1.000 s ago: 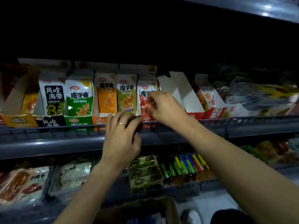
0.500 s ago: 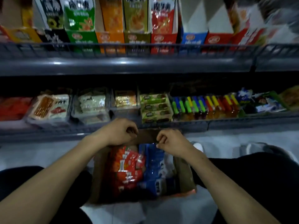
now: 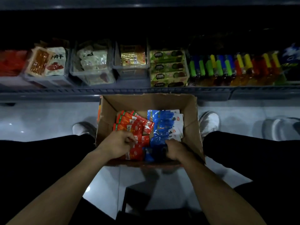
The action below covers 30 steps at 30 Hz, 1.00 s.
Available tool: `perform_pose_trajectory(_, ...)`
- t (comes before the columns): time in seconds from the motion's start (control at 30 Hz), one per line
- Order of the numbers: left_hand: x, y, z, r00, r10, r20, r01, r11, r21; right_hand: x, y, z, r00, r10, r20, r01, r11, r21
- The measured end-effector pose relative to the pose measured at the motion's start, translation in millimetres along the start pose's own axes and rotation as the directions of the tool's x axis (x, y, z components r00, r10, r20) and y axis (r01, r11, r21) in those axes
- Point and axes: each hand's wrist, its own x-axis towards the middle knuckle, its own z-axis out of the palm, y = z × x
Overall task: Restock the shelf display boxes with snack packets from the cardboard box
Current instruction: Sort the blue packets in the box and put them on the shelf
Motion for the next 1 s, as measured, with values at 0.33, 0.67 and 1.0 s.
perform_pose_trajectory(0.33, -2, -11, 16, 0.988, -0.109, 0.108, 0.117, 0.991, -0.063, 12, -4, 17, 1.0, -0.01, 0.026, 0.015, 0.98, -0.2)
perform_pose_trajectory(0.67, 25, -18, 29, 0.989, -0.146, 0.016, 0.143, 0.985, 0.092, -3, -2, -40, 0.968, -0.196, -0.16, 0.198, 0.98, 0.0)
perform_pose_trajectory(1.0, 57, 10, 31, 0.978, 0.202, -0.058, -0.137, 0.82, 0.555, -27, -26, -81, 0.868, -0.433, -0.244, 0.433, 0.9, -0.056)
